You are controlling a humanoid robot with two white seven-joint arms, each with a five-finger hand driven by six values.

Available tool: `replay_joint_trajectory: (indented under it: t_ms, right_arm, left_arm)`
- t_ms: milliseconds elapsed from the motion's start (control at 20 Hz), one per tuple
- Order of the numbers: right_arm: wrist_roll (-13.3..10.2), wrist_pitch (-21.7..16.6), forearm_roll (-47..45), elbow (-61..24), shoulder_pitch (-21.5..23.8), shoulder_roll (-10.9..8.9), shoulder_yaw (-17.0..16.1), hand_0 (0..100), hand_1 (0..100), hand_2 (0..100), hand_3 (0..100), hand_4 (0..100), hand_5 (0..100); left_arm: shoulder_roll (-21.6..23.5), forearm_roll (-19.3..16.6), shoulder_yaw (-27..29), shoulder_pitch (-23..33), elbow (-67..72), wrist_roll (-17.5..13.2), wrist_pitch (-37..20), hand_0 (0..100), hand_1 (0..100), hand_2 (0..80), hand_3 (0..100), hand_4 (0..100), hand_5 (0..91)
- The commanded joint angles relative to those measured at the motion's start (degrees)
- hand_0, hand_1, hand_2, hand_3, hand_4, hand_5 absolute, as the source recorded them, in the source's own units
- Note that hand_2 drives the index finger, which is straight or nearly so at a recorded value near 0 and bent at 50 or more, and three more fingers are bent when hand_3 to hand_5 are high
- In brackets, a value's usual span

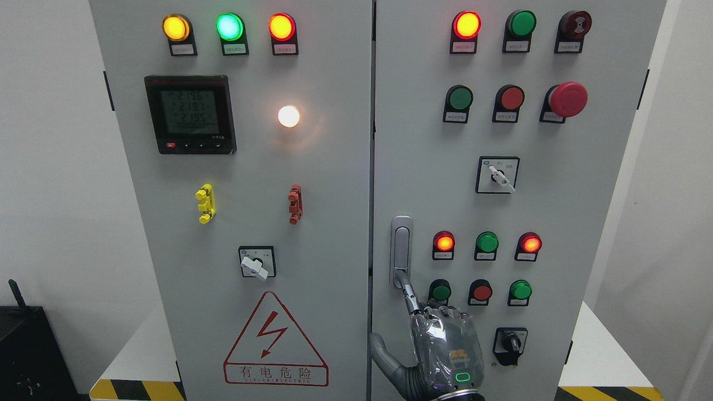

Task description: Release door handle

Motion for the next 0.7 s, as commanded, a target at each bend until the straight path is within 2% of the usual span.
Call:
replay_joint_trajectory:
  t_ms: [0,651]
  right_arm:
    - [0.11,0.24,0.0,0.43,0.01,-0.06,-0.08,31,23,1,82,75,74]
    - [0.2,0.24,0.0,0.7,0.27,-0.06,-0.08,31,23,2,83,76,74]
  left_arm:
    - [0.0,0.0,0.0,0.0,0.0,-0.02,0.12,0,0,4.6,10,0,0.0]
    - [0.0,0.0,0.0,0.0,0.0,-0.02,0.03,0,0,4.5,11,0,0.0]
